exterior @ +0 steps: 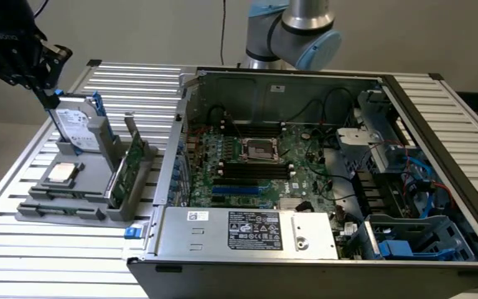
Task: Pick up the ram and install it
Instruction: 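Reach for the ram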
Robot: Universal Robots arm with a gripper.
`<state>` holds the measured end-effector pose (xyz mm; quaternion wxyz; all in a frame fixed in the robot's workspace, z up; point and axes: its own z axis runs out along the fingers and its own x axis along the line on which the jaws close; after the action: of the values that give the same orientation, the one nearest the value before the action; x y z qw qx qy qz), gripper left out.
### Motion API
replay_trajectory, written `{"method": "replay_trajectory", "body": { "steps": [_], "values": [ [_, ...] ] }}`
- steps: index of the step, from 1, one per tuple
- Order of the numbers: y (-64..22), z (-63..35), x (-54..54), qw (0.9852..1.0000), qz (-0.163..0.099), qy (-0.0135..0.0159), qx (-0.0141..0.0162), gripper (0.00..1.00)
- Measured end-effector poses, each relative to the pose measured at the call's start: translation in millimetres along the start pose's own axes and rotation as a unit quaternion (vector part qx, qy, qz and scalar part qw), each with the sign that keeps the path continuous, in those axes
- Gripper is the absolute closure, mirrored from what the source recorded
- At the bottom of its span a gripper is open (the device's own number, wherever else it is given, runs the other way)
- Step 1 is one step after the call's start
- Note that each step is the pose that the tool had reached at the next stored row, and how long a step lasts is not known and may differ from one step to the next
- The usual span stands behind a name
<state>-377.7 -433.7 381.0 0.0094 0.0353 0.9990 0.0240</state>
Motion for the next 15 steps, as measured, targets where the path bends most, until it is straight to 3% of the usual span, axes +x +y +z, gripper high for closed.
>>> {"method": "replay_trajectory", "body": {
  "steps": [4,11,15],
  "values": [
    [-6.3,0.8,1.4,1.0000,0.000,0.0016,0.0001,0.89],
    [-27.8,5.3,1.2,0.9999,0.001,0.0130,0.0010,0.89],
    [-29.2,12.1,3.3,0.9999,-0.006,0.0142,0.0011,0.89]
  ]
}}
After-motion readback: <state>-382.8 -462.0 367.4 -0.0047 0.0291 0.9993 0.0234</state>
